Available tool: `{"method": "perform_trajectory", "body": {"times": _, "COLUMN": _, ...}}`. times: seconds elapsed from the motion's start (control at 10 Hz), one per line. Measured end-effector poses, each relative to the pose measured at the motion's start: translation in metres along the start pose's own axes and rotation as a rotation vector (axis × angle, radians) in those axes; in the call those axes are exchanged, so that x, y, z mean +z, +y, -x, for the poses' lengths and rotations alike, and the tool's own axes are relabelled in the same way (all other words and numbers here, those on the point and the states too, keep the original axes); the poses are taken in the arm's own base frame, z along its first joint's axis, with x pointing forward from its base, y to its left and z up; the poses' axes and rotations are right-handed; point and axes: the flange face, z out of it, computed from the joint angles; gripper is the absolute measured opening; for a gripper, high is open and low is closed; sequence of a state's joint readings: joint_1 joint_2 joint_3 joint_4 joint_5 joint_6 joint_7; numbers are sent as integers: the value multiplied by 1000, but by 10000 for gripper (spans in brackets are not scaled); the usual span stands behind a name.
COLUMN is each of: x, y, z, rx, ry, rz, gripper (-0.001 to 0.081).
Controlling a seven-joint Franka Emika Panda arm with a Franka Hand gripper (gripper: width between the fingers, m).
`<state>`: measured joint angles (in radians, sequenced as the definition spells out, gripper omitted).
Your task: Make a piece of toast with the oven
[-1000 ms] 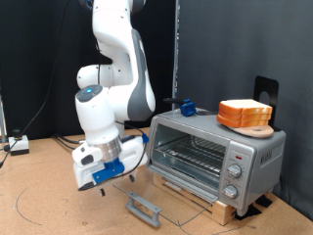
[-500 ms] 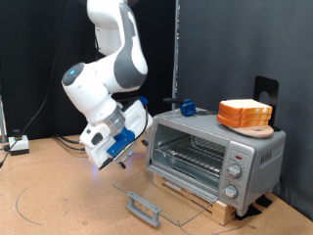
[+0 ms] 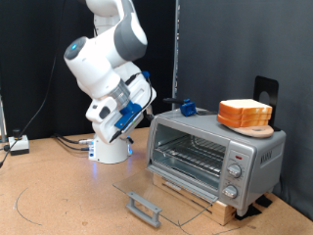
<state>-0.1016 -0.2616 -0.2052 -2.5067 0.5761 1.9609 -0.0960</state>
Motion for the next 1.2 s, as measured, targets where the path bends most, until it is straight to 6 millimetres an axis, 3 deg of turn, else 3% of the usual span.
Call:
{"method": "perform_trajectory", "body": {"times": 0.2, "x": 1, "y": -9, "z": 0, "rx": -28, "ry": 4, "rz": -69, "gripper": 809}}
{"method": "perform_trajectory", "body": {"times": 0.6, "x": -11, "y": -64, "z": 27, "rx": -362, "ry": -71, "rz": -305, "gripper": 809}}
{"method": "perform_trajectory", "body": {"times": 0.9, "x": -21, "y": -95, "z": 57, "rx": -601, "ry": -160, "rz": -246, "gripper": 809}}
{"method": "perform_trajectory", "body": {"times": 1.0, "x": -24, "y": -106, "z": 68, "rx": -628, "ry": -169, "rz": -237, "gripper": 809}}
{"method": "perform_trajectory", "body": {"times": 1.2, "x": -32, "y": -121, "z": 84, "rx": -505, "ry": -232, "rz": -313, "gripper": 809}}
